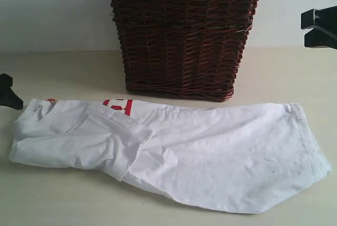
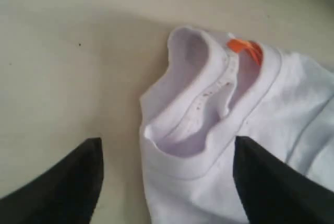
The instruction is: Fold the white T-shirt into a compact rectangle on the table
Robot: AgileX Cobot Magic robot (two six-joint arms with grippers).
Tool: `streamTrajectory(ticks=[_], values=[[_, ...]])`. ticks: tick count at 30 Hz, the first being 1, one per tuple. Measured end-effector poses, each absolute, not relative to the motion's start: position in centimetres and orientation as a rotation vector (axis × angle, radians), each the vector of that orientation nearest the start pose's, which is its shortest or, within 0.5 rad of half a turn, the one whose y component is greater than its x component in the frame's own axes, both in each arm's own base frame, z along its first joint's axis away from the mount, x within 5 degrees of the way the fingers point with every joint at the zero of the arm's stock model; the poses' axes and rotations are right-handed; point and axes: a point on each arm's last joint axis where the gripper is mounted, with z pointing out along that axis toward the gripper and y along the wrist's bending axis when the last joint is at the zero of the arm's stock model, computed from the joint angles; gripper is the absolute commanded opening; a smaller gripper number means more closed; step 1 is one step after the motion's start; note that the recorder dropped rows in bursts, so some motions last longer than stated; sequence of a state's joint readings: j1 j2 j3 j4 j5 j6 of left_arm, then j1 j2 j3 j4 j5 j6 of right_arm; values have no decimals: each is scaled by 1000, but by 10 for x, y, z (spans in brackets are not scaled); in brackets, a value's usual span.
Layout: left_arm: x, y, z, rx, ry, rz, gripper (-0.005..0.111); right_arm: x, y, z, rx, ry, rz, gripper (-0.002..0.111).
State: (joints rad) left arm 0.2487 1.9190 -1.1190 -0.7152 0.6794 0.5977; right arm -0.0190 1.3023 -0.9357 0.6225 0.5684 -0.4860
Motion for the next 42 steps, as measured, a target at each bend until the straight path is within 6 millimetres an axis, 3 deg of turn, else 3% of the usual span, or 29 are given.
streamTrajectory(ticks=[6,16,22,28,33,36,42], values=[[376,53,112,-235,2814,-666,68,273,23,298,-78,2312,388,0],[382,39,99,-183,2731,-975,68,273,23,298,-80,2309,386,0],[383,36,96,-184,2716,-1036,67,273,23,298,-78,2306,384,0],[384,34,93,-209,2710,-1079,48,273,23,298,-78,2305,383,0],[384,9,90,-127,2742,-1128,58,273,23,299,-77,2303,382,0],[383,-8,91,-68,2755,-1156,57,273,23,298,-80,2304,382,0],[383,-17,91,-34,2761,-1172,57,273,25,299,-79,2298,409,0]])
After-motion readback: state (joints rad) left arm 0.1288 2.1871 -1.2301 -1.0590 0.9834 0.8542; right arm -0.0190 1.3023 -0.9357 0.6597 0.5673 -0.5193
